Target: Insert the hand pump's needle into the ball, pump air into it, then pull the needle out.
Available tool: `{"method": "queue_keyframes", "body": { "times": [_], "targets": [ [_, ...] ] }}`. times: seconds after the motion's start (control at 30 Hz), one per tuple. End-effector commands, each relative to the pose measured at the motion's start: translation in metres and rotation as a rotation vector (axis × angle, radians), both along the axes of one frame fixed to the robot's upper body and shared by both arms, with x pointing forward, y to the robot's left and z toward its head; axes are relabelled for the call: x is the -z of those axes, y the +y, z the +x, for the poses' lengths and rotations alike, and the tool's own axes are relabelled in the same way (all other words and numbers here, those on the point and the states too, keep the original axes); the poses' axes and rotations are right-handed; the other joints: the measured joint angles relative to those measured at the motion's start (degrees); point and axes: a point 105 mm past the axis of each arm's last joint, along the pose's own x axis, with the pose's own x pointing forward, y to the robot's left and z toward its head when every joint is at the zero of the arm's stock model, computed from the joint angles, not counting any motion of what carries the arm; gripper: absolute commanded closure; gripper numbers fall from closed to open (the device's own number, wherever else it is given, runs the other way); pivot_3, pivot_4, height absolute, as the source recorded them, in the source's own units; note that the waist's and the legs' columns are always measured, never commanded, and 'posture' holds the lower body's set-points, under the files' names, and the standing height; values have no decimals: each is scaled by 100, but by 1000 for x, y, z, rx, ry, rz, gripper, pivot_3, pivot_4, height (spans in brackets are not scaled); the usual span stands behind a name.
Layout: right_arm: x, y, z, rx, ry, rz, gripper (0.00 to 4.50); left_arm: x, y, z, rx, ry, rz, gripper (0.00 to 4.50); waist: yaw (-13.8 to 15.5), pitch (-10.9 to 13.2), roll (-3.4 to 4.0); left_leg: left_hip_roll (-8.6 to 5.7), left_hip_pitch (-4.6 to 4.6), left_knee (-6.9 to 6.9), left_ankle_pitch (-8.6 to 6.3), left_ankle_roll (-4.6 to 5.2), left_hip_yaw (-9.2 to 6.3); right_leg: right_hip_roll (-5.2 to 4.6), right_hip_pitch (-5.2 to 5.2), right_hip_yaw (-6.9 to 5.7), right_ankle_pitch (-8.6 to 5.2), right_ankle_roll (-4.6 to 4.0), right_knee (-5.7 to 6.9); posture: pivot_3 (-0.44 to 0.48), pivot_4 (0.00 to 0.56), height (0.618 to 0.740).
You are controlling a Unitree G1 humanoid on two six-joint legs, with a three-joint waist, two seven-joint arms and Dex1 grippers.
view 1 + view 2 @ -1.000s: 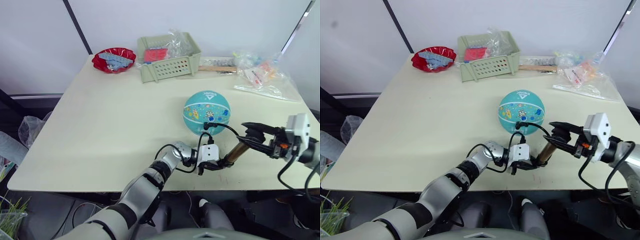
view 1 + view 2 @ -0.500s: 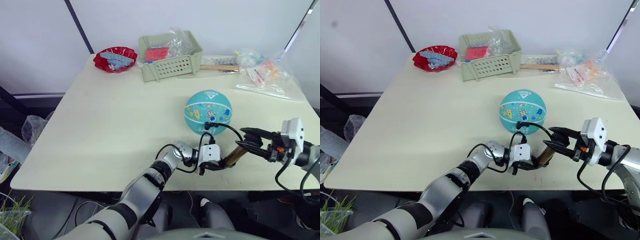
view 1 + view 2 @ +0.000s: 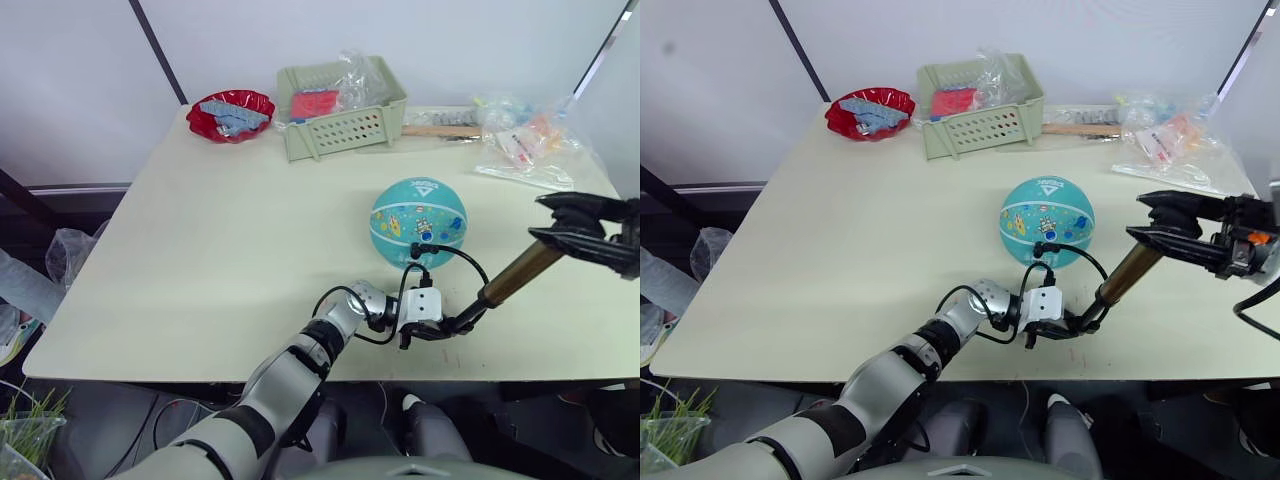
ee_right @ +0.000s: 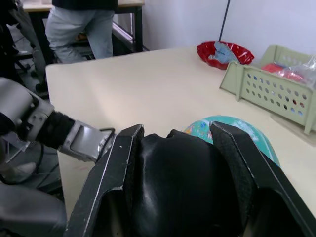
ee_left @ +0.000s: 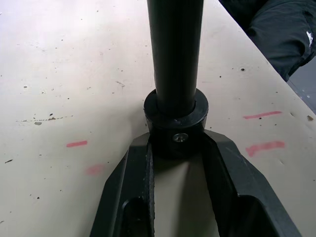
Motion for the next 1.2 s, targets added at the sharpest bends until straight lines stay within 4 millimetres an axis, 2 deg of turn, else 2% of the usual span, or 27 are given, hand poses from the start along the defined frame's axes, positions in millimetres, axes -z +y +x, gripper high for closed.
{"method": "queue_keyframes", "body": {
  "times": [0.03, 0.07, 0.13, 0.23, 0.37, 0.5, 0.57, 0.63, 0.7, 0.83, 0.97, 1.03, 1.2],
  "targets": [
    [-26, 1, -9, -10, -103, 5, 2869, 39, 26, -13, -9, 87, 165, 3520, 4, 1, -2, 0, -1, 0, 0, 0, 0, 0, -1, 0, 0, 0, 0, 0, 150, 740],
    [-18, 2, -6, -4, -85, -2, 2869, 39, 26, -13, -10, 88, 164, 3520, 4, 4, -6, 0, -2, 0, 0, 0, -2, 1, -2, -2, 0, 0, 0, 0, 150, 740],
    [11, 1, -3, 9, -17, -86, 2869, 38, 26, -13, -11, 88, 162, 3520, 5, 4, -8, 0, -4, 0, 0, 0, -1, 0, -2, -2, 0, 0, -1, 0, 150, 740],
    [35, 2, 2, 25, 23, -110, 2869, 38, 26, -13, -13, 89, 162, 3520, -3, -4, -24, 1, -1, -1, 0, 0, -2, 3, 0, -3, 0, 0, -2, 0, 150, 740],
    [80, 4, 7, 29, 72, -163, 2869, 38, 26, -12, -17, 89, 162, 3520, -6, -20, -45, 4, 12, 1, 0, 0, 0, 6, 10, -1, -5, 9, -1, 0, 150, 740],
    [111, 8, 10, 34, 89, -168, 2869, 37, 26, -10, -26, 87, 161, 3520, -14, -36, -61, 7, 23, 1, 0, -1, 0, 11, 17, -1, -13, 23, 0, 0, 150, 740],
    [118, 8, 10, 37, 91, -167, 2869, 37, 27, -9, -28, 86, 161, 3520, -15, -39, -63, 7, 24, 2, 1, -2, 0, 11, 17, 0, -13, 23, 0, 0, 150, 740],
    [138, 4, 12, 59, 107, -199, 2869, 38, 27, -10, -25, 86, 163, 3520, -14, -45, -69, 7, 24, 2, 1, -2, 1, 12, 17, 1, -11, 19, 0, 0, 150, 740],
    [146, 2, 14, 84, 111, -171, 2869, 37, 27, -10, -25, 87, 160, 3520, -13, -54, -83, 7, 24, 1, 1, -2, -3, 14, 17, -2, -3, 5, 0, 0, 150, 740],
    [150, 5, 12, 61, 100, -174, 2869, 39, 27, -11, -25, 89, 161, 3520, -11, -54, -81, 6, 25, 1, 1, -2, 1, 12, 16, 3, -2, 4, 1, 0, 150, 740],
    [135, 3, 14, 56, 66, -154, 2869, 39, 27, -12, -26, 94, 159, 3520, -8, -55, -78, 6, 23, 1, 1, -2, -2, 13, 16, 0, -1, 2, 0, 0, 150, 740],
    [121, 0, 14, 50, 44, -141, 2869, 39, 27, -12, -27, 94, 158, 3520, -5, -52, -75, 4, 21, 1, 1, -2, -2, 12, 16, 0, -1, 2, 0, 0, 150, 740],
    [68, -2, 13, 21, -38, -69, 2869, 39, 28, -11, -30, 91, 160, 3520, 2, -29, -46, -1, 12, 2, 1, -1, -2, 6, 11, 0, 0, 1, 0, 0, 150, 740]
  ]
}}
